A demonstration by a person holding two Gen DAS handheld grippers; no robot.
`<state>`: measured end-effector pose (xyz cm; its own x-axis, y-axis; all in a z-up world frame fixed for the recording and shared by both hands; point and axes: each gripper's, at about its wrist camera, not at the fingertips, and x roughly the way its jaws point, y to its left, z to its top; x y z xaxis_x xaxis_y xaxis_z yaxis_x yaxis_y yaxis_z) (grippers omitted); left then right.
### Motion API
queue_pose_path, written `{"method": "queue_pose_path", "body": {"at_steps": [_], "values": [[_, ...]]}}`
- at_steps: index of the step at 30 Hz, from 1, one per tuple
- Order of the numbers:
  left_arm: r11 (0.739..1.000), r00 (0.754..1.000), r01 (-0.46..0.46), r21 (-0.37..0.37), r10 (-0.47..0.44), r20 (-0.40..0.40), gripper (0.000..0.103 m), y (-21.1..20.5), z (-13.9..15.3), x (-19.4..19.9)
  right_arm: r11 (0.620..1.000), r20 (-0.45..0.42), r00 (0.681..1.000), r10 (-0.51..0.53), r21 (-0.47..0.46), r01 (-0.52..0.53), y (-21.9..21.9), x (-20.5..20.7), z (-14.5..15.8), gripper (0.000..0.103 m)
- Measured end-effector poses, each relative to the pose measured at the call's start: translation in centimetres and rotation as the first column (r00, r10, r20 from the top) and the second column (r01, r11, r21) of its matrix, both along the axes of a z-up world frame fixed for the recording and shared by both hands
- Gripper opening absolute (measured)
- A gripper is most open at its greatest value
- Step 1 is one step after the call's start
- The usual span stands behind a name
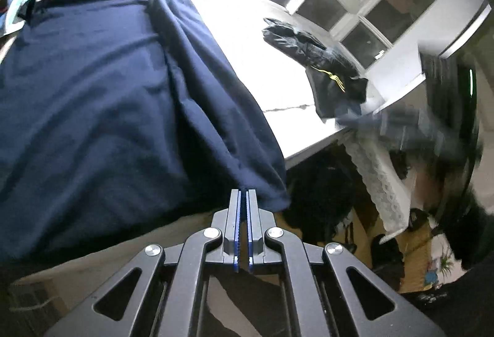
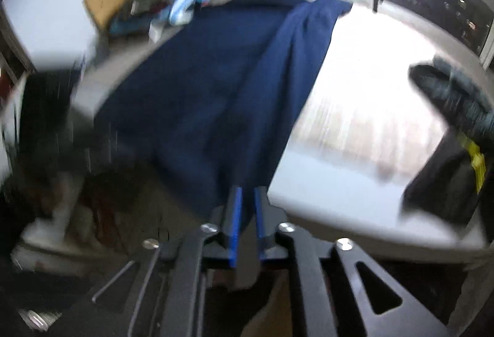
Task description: Fold clothes
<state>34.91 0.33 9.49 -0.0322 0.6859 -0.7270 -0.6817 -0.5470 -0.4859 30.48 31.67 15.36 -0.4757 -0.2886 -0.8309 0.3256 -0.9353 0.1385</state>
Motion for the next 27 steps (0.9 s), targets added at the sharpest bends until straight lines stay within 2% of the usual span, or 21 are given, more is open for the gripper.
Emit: {"method": "queue_pose_path", "body": {"at_steps": [1, 2, 4, 7, 10, 14, 17, 21, 23, 24, 27], "values": [[1.0, 1.0, -0.003, -0.002, 0.003, -0.003, 0.002, 0.0, -0.2, 0.1, 1.0, -0.023, 1.0, -0.005, -0.009, 0.004, 0.0, -1.9, 1.2, 0.038], [1.0, 1.0, -0.009, -0.004, 0.009, -0.003, 0.002, 0.1, -0.3, 0.2, 1.0, -0.038, 0.999, -0.01, -0.017, 0.009, -0.1, -4.5, 2.2, 0.041], [1.0, 1.0, -0.023, -0.006, 0.023, 0.003, 0.002, 0.3, -0.6, 0.4, 0.999, -0.043, 0.999, -0.018, -0.028, 0.016, -0.8, -10.8, 3.5, 0.041], [0.998, 0.998, -0.059, -0.019, 0.06, 0.026, 0.002, 0.1, -1.3, 0.4, 1.0, -0.013, 1.0, -0.011, 0.001, 0.011, -3.4, -20.7, 3.5, 0.041], [0.995, 0.994, -0.094, -0.04, 0.096, 0.051, 0.002, -0.2, -1.9, 0.3, 0.995, 0.06, 0.998, 0.027, 0.094, -0.033, -6.8, -29.5, 0.8, 0.041], [0.988, 0.987, -0.136, -0.068, 0.141, 0.083, 0.002, -0.3, -2.6, 0.0, 0.97, 0.151, 0.988, 0.014, 0.237, -0.05, -9.5, -37.1, -3.6, 0.041], [0.985, 0.979, -0.164, -0.061, 0.17, 0.109, 0.002, -0.2, -2.8, -0.2, 0.956, 0.237, 0.971, 0.014, 0.281, -0.082, -10.2, -39.7, -6.4, 0.041], [0.982, 0.976, -0.182, -0.052, 0.187, 0.114, 0.002, 0.2, -2.6, -0.2, 0.922, 0.259, 0.965, 0.033, 0.364, -0.13, -10.6, -40.8, -8.3, 0.041], [0.981, 0.975, -0.186, -0.048, 0.191, 0.111, 0.002, 0.4, -2.4, -0.3, 0.916, 0.266, 0.962, 0.055, 0.371, -0.155, -10.5, -40.9, -8.9, 0.028], [0.981, 0.975, -0.189, -0.045, 0.193, 0.11, 0.002, 0.5, -2.3, -0.3, 0.916, 0.263, 0.963, 0.064, 0.367, -0.162, -10.4, -40.9, -9.0, 0.016], [0.976, 0.973, -0.215, -0.034, 0.217, 0.081, 0.002, 0.0, -1.1, -0.2, 0.952, 0.243, 0.968, 0.055, 0.279, -0.124, -9.2, -40.7, -8.2, 0.012]]}}
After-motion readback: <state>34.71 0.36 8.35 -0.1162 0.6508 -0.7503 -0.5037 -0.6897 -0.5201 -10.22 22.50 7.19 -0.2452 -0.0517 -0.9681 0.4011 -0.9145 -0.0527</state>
